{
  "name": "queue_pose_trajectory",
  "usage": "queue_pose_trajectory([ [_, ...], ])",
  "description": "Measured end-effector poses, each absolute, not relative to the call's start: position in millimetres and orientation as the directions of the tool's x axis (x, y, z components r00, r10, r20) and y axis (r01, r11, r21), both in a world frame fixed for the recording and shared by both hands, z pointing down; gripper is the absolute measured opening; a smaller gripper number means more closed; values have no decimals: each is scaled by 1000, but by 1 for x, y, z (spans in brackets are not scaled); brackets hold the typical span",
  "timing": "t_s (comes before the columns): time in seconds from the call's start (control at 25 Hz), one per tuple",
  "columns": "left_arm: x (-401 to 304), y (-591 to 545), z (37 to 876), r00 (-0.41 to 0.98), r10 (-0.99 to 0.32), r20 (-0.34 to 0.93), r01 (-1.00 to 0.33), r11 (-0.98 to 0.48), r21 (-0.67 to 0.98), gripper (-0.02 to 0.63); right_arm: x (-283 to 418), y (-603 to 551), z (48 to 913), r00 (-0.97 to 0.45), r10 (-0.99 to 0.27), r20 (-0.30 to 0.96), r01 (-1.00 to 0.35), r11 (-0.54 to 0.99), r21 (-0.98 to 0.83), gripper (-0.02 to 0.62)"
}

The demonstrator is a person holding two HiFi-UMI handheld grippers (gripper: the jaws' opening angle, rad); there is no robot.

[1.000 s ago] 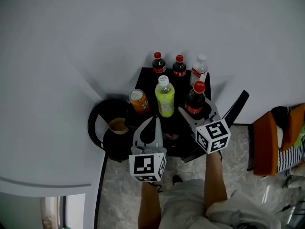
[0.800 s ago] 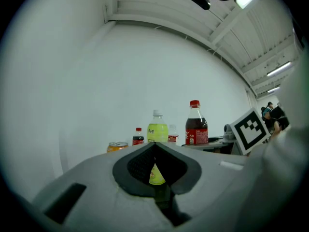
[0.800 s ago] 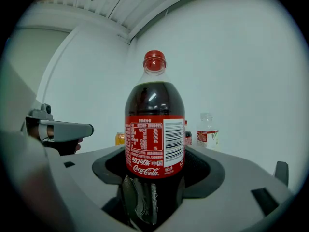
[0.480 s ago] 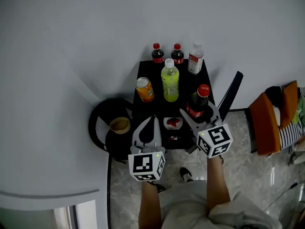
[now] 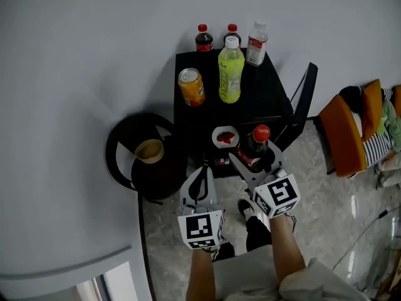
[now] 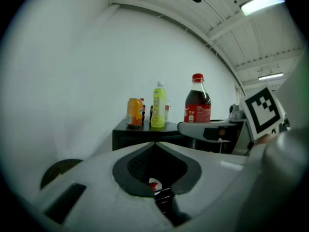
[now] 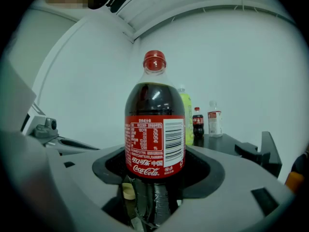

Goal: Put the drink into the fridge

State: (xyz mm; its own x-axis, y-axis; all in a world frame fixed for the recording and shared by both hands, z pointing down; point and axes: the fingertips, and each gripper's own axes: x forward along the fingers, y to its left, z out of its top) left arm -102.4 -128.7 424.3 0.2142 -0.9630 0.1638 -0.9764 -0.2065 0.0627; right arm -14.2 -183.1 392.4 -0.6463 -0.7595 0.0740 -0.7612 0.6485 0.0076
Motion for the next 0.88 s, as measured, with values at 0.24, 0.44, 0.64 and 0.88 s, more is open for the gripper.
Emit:
queue_pose_trajectory([
  [0.24, -99, -120, 486, 218, -949, 227, -975, -202, 95, 9, -36, -174, 486, -698, -701, 143, -710, 704, -15, 305],
  [0.44, -95, -134, 527, 186, -951, 247, -982, -170, 83, 9, -47, -197, 569, -739, -650, 179, -670, 735, -100, 305],
  [0.64, -99, -152, 564, 154, -953, 262, -987, -134, 92, 9, -61, -259, 618, -722, -679, 134, -691, 717, -90, 305],
  [0.88, -109, -179, 596, 121, -963, 239, -992, -110, 60, 9, -96, -328, 662, -714, -692, 108, -700, 709, -86, 305],
])
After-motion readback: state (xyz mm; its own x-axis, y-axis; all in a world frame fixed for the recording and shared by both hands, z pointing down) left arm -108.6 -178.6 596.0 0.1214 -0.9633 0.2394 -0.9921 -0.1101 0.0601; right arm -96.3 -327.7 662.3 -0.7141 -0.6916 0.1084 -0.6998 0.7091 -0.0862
